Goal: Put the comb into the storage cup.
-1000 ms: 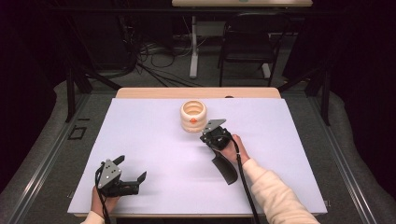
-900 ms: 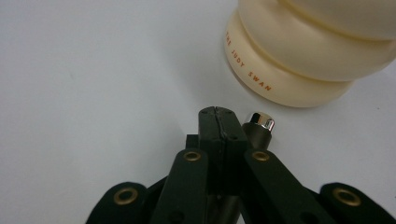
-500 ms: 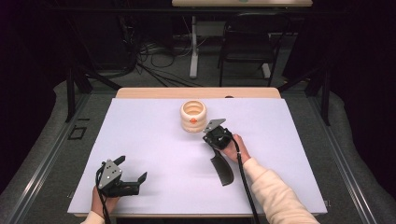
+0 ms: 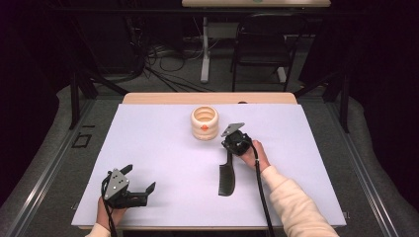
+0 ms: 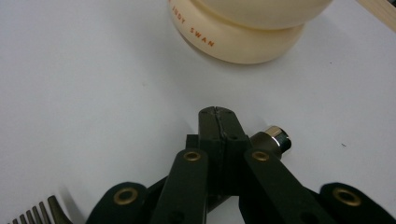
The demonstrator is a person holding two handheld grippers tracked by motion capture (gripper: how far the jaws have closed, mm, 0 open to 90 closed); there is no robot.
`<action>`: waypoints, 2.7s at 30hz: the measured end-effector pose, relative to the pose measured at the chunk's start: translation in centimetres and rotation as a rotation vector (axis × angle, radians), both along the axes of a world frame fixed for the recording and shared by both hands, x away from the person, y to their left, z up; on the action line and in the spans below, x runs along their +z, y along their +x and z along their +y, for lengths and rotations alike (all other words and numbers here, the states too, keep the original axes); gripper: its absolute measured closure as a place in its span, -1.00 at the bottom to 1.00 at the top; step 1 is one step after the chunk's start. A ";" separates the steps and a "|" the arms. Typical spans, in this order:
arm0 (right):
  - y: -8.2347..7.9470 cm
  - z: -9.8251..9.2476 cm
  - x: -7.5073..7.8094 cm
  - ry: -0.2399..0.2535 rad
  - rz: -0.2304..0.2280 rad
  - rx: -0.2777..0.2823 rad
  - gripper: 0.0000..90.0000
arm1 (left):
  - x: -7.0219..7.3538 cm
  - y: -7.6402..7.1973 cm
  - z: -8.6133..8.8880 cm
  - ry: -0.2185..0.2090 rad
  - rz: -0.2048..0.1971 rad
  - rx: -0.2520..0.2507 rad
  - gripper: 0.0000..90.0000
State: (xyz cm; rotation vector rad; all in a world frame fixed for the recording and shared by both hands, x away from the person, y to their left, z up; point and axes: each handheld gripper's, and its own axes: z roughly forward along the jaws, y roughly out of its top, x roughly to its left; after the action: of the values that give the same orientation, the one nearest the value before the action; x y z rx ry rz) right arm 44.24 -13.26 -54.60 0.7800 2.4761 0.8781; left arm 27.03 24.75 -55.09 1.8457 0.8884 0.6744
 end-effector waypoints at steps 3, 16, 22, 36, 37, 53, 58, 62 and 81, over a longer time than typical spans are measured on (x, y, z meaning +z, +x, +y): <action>0.1 -0.2 0.1 0.003 0.006 -0.009 1.00 | 0.0 0.0 0.0 0.001 0.000 -0.002 -1.00; 0.6 -1.1 0.1 -0.019 0.060 -0.055 1.00 | 0.0 0.0 0.0 0.005 -0.001 -0.004 -1.00; 0.6 -1.6 0.1 -0.022 0.081 -0.072 1.00 | 0.0 0.0 0.0 0.004 -0.001 -0.004 -1.00; 0.6 -2.9 0.4 -0.042 0.110 -0.104 1.00 | 0.1 -0.1 0.0 0.004 -0.003 -0.002 -1.00; 0.6 -3.0 0.5 -0.046 0.116 -0.107 1.00 | 0.1 -0.1 0.0 0.003 -0.003 -0.002 -1.00; -0.4 -4.7 0.5 -0.070 0.149 -0.122 1.00 | 0.1 -0.1 0.0 0.007 -0.001 -0.002 -1.00; -0.7 -4.8 0.5 -0.073 0.158 -0.125 1.00 | 0.1 -0.1 0.0 0.009 -0.001 -0.002 -1.00; -1.0 -5.0 0.5 -0.077 0.163 -0.119 1.00 | 0.1 -0.1 0.0 0.008 -0.002 -0.002 -1.00; -2.1 -5.7 0.7 -0.076 0.176 -0.109 1.00 | 0.1 -0.1 -0.1 0.009 -0.005 0.001 -1.00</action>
State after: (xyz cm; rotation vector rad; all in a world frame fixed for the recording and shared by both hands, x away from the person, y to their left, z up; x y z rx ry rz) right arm 42.14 -19.00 -53.91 0.9939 2.5726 0.7000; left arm 26.97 24.68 -55.01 1.8514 0.8842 0.6844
